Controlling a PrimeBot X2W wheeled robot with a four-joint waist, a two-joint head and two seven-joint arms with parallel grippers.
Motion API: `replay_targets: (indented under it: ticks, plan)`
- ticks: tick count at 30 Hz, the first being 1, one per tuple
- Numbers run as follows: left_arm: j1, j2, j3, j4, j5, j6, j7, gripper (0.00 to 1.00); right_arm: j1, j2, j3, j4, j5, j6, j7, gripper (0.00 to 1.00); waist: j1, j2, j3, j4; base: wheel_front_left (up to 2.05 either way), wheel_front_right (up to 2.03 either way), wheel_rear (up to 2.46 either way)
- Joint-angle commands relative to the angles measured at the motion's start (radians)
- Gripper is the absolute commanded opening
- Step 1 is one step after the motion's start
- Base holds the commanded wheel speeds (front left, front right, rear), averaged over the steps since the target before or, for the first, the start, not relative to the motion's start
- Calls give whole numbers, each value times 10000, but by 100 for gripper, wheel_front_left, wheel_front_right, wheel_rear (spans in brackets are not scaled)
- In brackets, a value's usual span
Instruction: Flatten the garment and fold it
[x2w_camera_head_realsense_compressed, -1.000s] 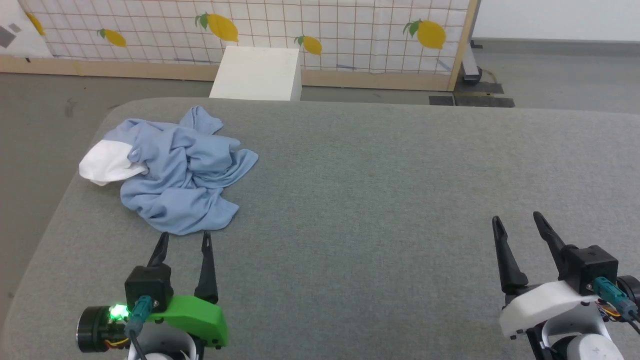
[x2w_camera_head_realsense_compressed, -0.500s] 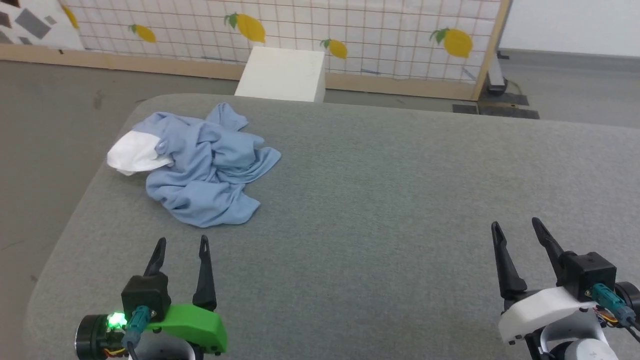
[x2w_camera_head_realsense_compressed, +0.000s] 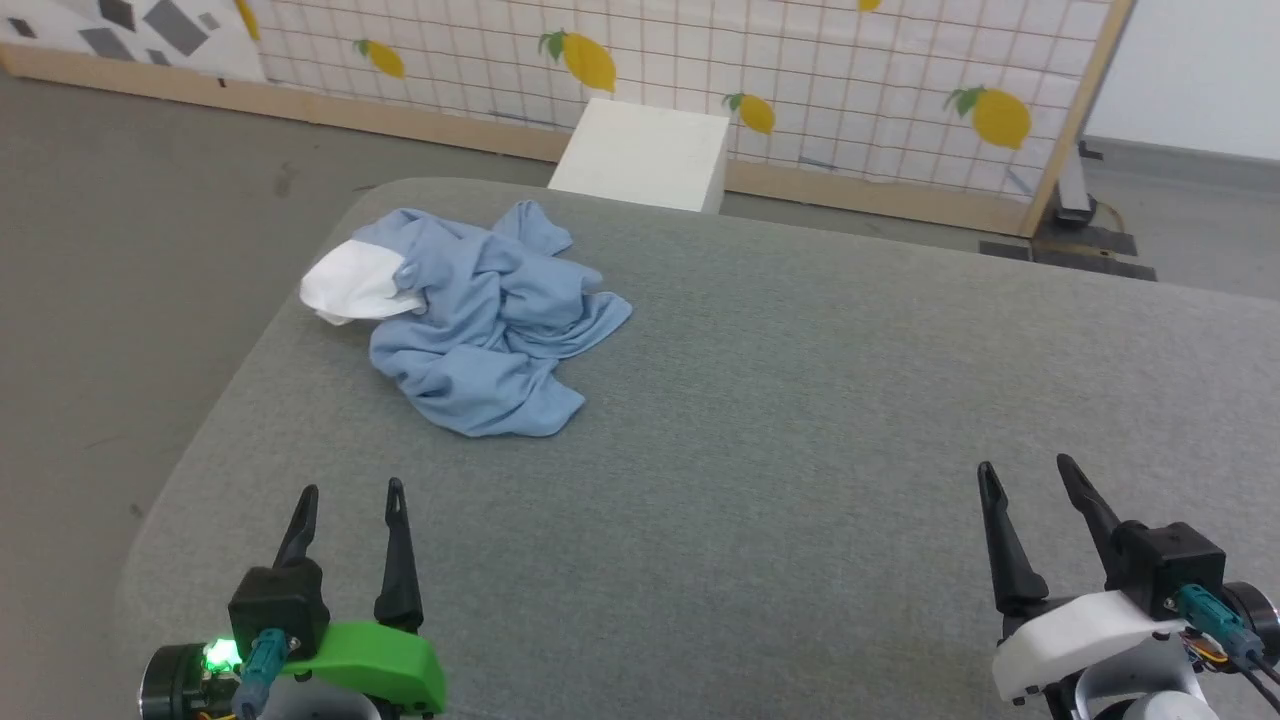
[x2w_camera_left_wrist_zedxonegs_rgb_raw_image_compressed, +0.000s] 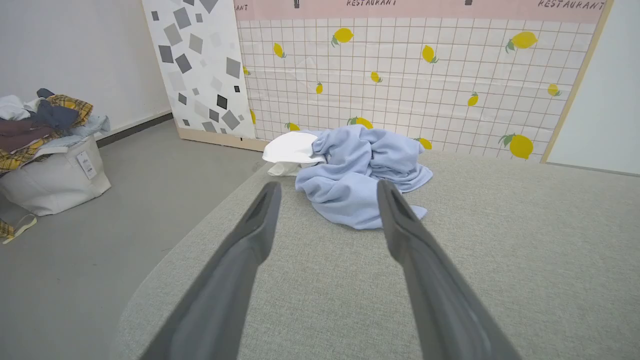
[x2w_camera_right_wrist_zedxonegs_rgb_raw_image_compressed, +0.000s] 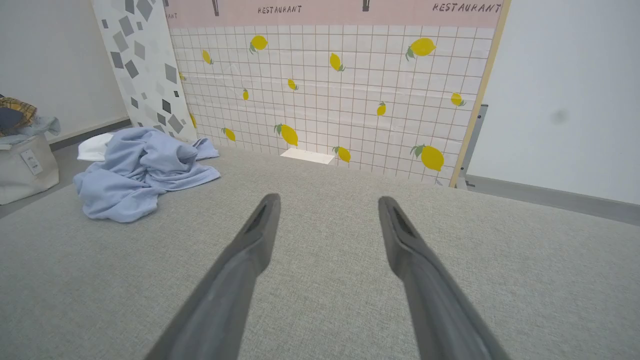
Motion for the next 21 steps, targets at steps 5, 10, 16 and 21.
replay_targets:
  ticks: [5,10,16,21]
  plan:
    - [160,-24,14,-55,-250,103,-203,100,107,11,62,151,73,-7,-199,100,0,0,-27,435,0,0,0]
    - [220,-26,16,-59,-315,144,-308,100,101,12,124,262,113,-8,-274,100,0,0,-81,763,0,0,0]
    - [334,-29,45,-77,-353,162,-431,100,104,13,180,426,204,-9,-391,100,0,0,-166,1104,0,0,0]
    - [441,-32,114,-103,-407,187,-576,100,163,15,213,617,324,-10,-538,100,0,0,-260,1502,0,0,0]
